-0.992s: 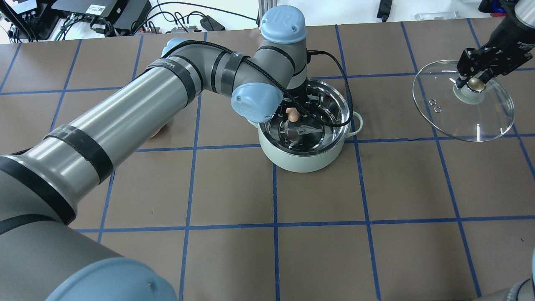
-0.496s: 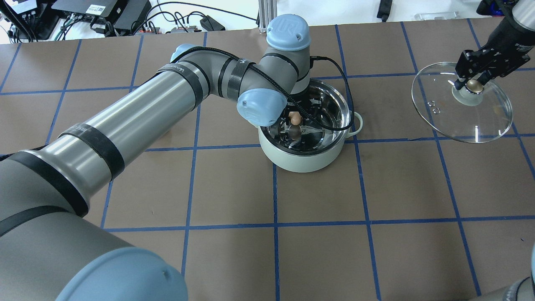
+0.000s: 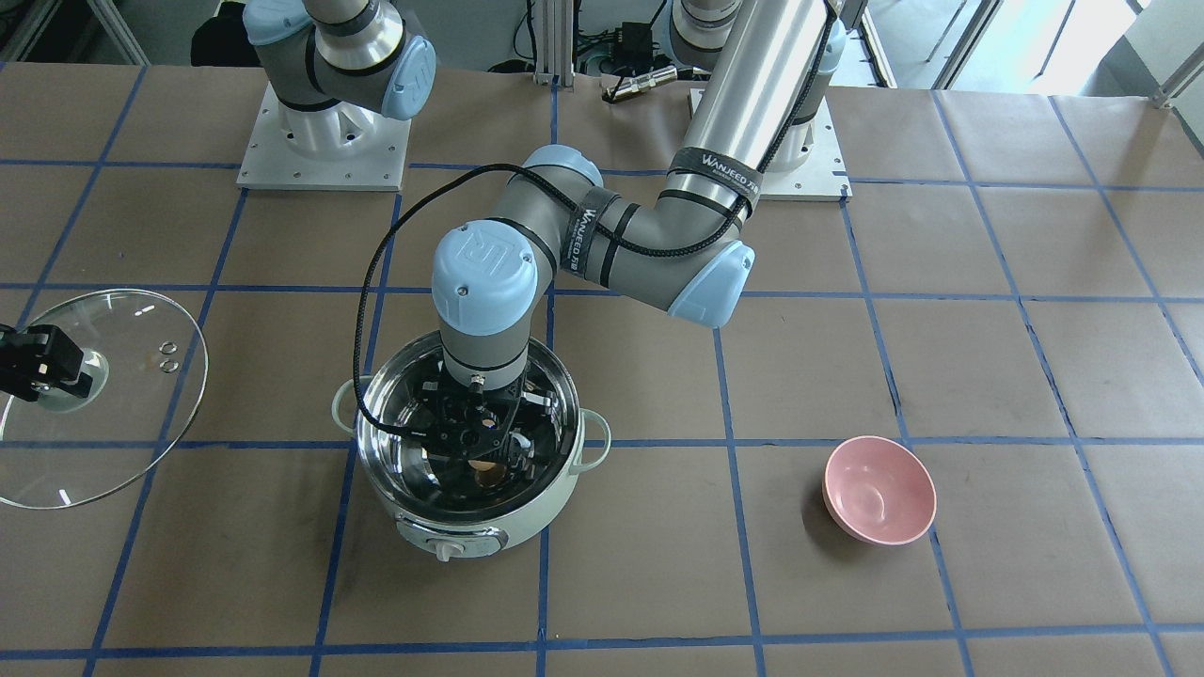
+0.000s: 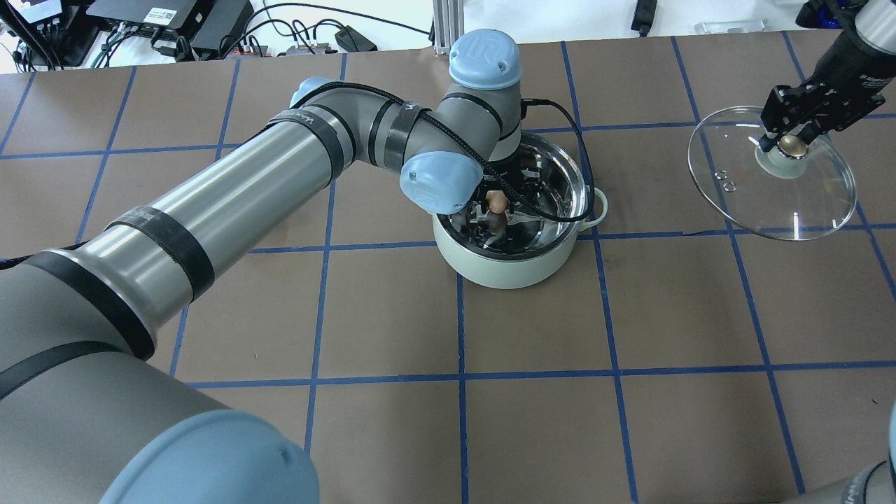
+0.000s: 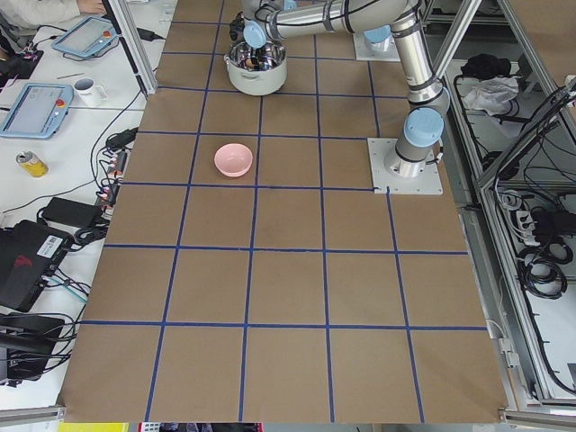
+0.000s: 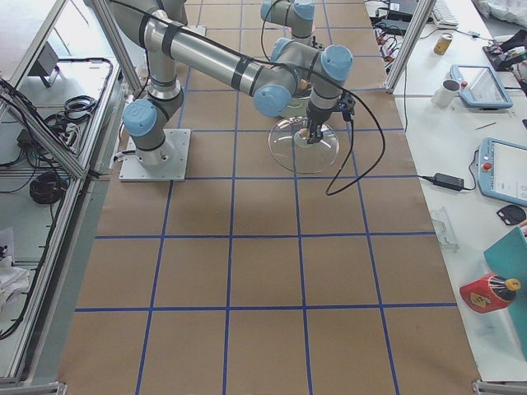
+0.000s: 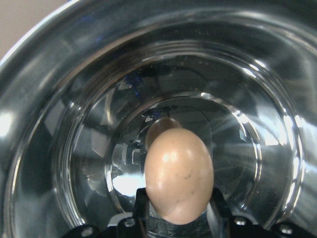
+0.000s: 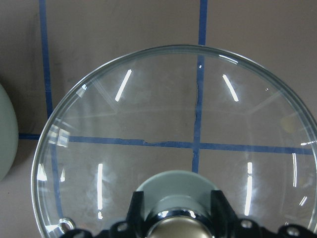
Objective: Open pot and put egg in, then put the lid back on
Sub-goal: 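Lower the egg into the pot with the left gripper and release it, then raise the left gripper from the pot while the right carries the lid over it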
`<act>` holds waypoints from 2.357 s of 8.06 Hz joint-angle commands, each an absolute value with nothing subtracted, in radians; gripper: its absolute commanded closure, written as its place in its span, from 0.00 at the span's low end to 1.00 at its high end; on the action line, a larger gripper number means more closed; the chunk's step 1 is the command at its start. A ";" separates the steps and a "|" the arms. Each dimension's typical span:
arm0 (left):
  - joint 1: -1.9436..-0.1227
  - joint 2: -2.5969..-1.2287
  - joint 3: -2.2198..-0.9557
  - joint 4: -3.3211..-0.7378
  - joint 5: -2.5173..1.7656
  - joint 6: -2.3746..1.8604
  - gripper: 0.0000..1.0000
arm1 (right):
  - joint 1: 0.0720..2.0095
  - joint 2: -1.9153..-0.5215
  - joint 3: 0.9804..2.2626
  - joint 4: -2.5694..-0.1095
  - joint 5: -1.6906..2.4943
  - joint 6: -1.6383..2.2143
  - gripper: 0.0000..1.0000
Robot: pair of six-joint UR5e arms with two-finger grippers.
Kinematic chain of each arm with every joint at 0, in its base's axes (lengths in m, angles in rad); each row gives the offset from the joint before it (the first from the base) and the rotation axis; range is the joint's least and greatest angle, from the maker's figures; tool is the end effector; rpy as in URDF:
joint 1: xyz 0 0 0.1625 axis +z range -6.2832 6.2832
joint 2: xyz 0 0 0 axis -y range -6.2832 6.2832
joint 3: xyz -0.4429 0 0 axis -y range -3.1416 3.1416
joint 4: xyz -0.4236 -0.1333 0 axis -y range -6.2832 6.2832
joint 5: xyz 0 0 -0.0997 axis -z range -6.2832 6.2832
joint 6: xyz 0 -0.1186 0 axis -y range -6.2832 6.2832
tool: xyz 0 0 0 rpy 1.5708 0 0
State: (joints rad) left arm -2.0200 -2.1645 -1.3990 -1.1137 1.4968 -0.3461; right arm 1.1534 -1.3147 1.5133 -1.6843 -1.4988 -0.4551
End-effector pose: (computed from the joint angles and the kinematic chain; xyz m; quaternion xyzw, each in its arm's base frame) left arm -0.4485 -0.6031 0.2414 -0.0521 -0.9978 0.0019 0.0409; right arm -0.1204 -0.6213 0.3810 -0.0173 0.9983 0.0233 0.0506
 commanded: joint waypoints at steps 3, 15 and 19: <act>-2.028 -2.149 -1.404 -1.117 1.468 -0.354 0.00 | 1.154 -1.302 1.514 -1.693 -1.499 -0.456 1.00; -1.584 -1.848 -1.419 -1.226 1.540 -0.004 0.00 | 1.668 -1.332 1.474 -1.753 -1.631 -0.085 1.00; -1.453 -1.739 -1.485 -1.381 1.548 0.124 0.00 | 1.755 -1.305 1.480 -1.763 -1.563 -0.066 1.00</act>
